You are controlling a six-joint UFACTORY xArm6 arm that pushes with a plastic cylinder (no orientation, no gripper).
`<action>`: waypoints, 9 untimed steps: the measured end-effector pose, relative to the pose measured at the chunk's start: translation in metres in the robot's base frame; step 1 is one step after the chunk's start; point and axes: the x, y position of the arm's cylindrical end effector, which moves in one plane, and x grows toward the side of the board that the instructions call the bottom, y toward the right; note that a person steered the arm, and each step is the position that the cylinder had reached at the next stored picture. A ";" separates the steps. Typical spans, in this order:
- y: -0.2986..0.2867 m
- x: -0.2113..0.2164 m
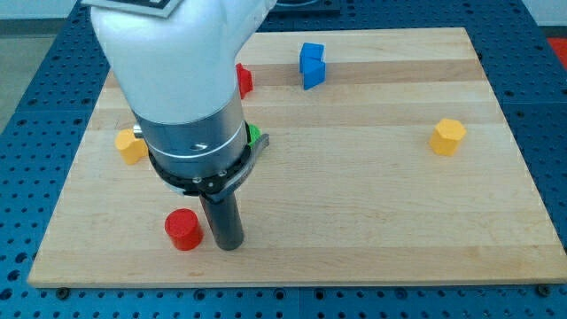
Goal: Touch the left of the red star
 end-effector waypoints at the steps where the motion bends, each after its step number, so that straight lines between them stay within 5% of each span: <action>1: -0.010 -0.008; 6: -0.070 -0.021; 8: -0.008 -0.015; 9: -0.008 0.023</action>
